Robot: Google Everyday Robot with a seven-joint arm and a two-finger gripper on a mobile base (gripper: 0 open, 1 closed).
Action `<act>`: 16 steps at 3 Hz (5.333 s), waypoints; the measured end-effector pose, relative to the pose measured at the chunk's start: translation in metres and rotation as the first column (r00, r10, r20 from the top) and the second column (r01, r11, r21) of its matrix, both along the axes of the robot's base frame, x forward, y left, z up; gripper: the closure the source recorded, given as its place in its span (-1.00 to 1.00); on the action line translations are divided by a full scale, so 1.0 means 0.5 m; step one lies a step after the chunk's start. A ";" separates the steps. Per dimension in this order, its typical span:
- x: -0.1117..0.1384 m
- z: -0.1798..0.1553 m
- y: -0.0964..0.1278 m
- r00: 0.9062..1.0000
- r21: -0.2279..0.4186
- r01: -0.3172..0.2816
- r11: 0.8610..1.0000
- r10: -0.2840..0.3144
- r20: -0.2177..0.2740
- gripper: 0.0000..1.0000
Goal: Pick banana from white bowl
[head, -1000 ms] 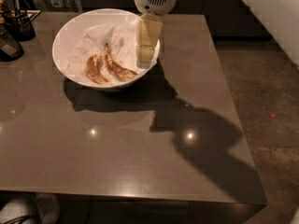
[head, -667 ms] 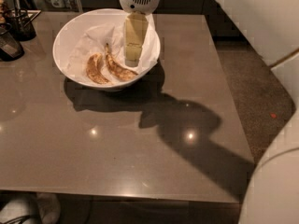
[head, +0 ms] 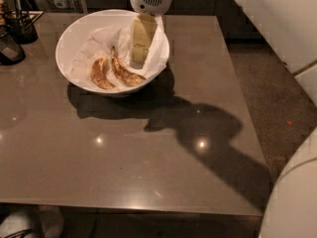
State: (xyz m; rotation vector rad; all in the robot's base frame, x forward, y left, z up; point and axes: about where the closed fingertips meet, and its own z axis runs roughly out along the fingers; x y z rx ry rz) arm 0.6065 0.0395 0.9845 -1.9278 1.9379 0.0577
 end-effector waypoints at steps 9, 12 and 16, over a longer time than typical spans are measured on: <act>0.071 -0.182 0.077 0.927 0.057 0.266 0.962 -0.240 -0.290 -0.40; 0.088 -0.204 0.088 0.904 -0.034 0.306 0.951 -0.301 -0.304 -0.10; 0.117 -0.270 0.101 0.880 -0.090 0.320 0.943 -0.331 -0.341 -0.10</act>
Offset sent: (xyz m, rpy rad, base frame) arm 0.0066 0.0234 -0.0325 0.1068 0.1240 -0.0122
